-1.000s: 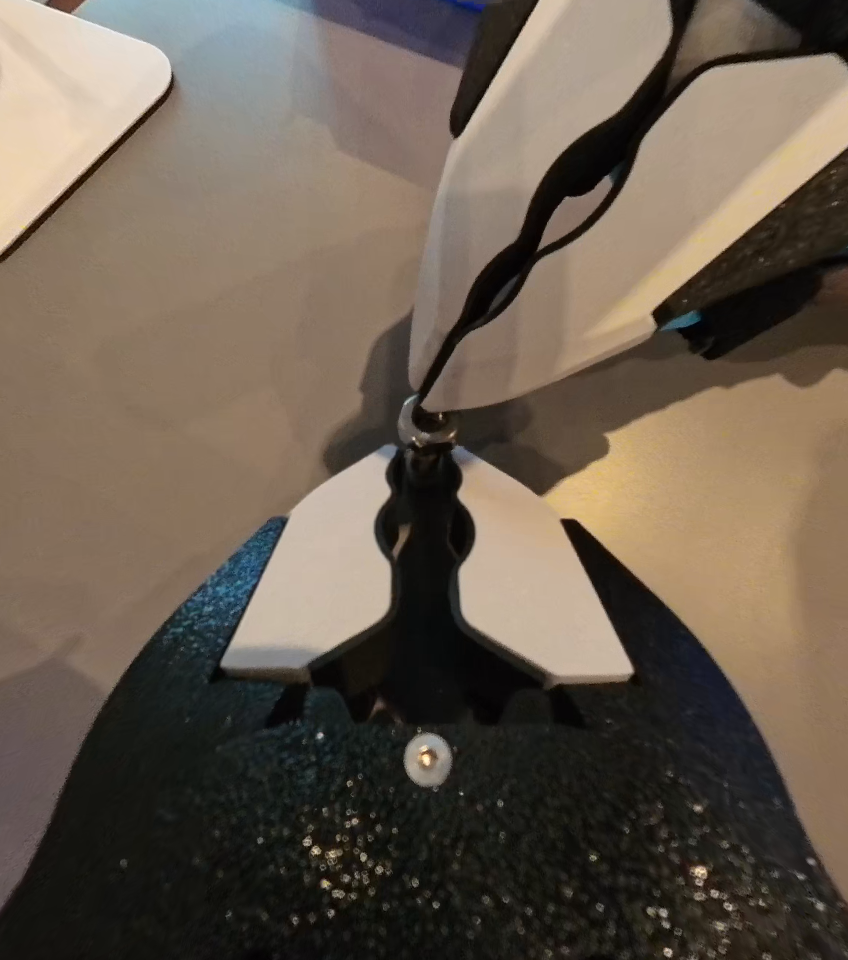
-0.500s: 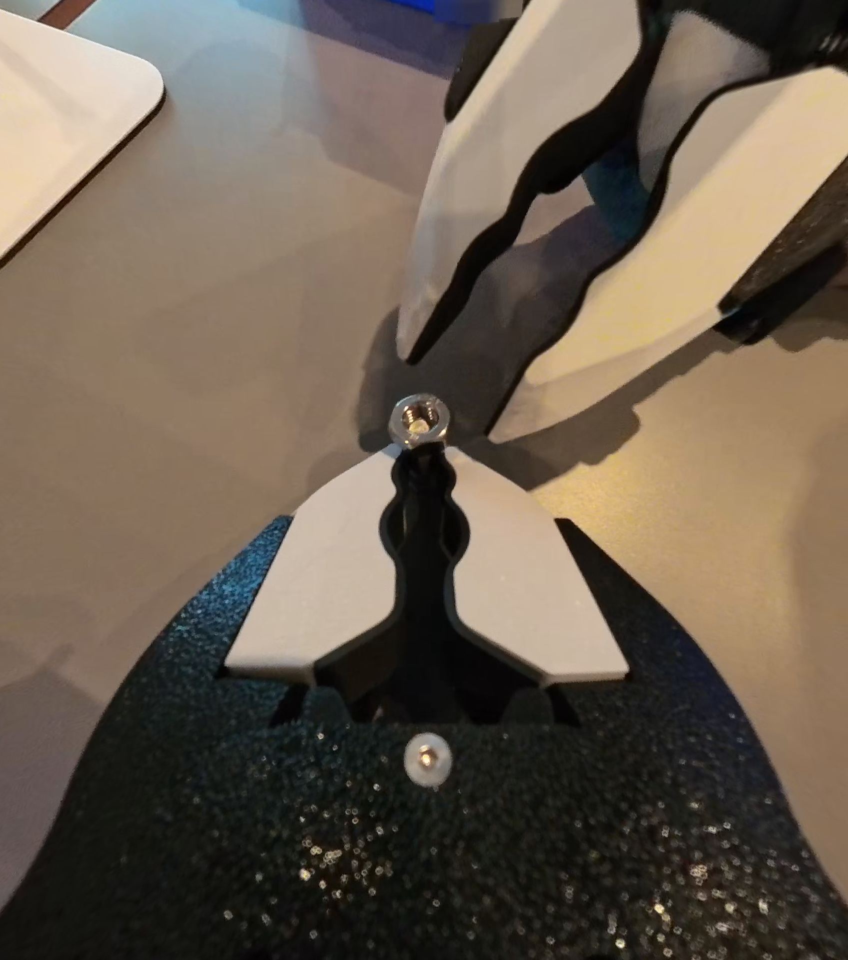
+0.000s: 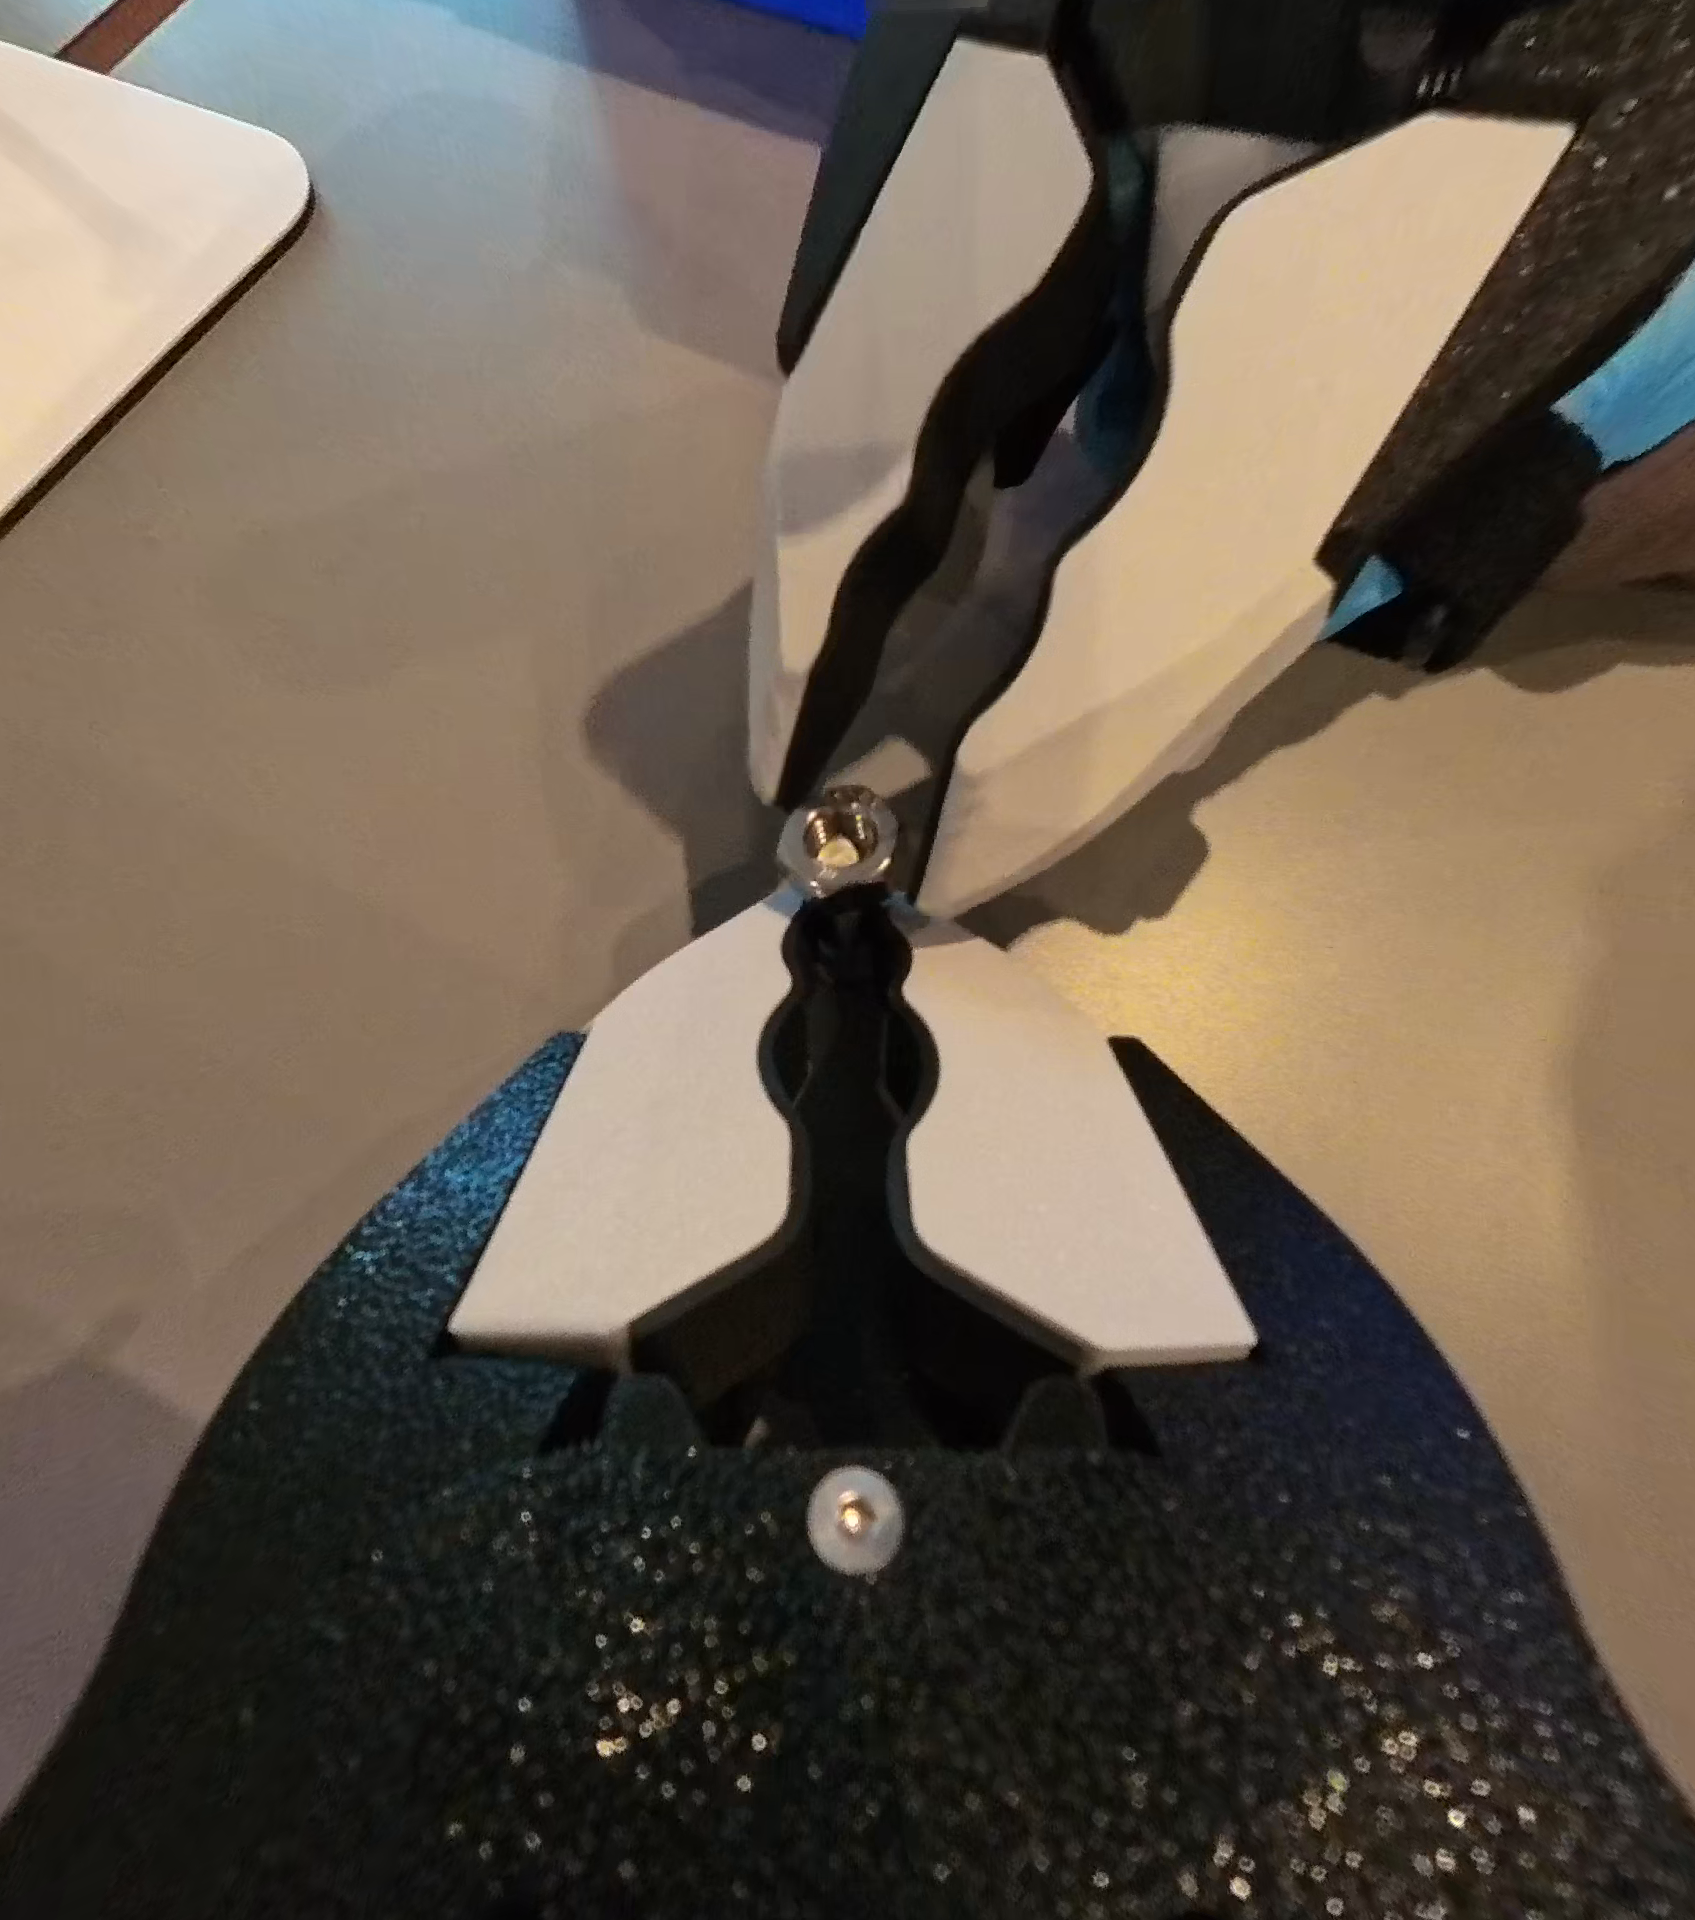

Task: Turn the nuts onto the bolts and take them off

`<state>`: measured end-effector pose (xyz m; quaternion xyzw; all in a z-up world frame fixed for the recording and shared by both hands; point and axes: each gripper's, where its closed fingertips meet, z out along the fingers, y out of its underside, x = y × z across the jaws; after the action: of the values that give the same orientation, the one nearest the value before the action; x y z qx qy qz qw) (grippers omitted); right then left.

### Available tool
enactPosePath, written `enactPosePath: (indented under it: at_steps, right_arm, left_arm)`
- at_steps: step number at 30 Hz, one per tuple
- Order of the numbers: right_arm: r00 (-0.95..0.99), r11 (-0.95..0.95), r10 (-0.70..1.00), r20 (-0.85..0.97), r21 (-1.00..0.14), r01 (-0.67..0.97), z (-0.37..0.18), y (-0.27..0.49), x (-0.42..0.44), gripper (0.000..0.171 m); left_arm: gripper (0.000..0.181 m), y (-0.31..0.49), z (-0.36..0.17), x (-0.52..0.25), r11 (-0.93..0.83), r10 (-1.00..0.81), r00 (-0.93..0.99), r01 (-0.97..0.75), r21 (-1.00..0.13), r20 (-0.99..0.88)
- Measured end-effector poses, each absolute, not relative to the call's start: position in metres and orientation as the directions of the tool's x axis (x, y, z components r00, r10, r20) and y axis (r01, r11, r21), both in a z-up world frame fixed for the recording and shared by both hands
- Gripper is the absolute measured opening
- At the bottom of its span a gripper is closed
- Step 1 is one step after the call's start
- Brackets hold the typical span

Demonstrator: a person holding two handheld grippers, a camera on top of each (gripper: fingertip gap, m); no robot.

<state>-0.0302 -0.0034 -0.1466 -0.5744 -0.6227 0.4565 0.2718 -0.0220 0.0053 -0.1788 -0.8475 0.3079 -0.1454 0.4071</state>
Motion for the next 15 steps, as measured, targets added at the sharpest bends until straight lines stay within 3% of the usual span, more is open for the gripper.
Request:
enactPosePath:
  at_steps: [6, 12, 15]
  right_arm:
    - [-0.171, -0.033, 0.977, -0.13, -0.877, 0.48, -0.1484, -0.002, -0.0307, 0.019]
    - [-0.16, 0.12, 0.986, 0.043, -0.848, 0.516, -0.1486, -0.0023, -0.0305, 0.019]
    - [-0.142, 0.087, 0.99, 0.011, -0.837, 0.54, -0.1487, -0.0018, -0.0309, 0.019]
  left_arm:
    - [0.009, 0.0051, -0.1785, -0.0215, -0.474, -0.645, 0.764, -0.404, -0.783, -0.004]
    - [0.009, 0.0048, -0.1783, -0.0212, -0.469, -0.65, 0.76, -0.405, -0.785, -0.004]
    - [0.009, 0.005, -0.1783, -0.0215, -0.47, -0.648, 0.762, -0.404, -0.785, -0.004]
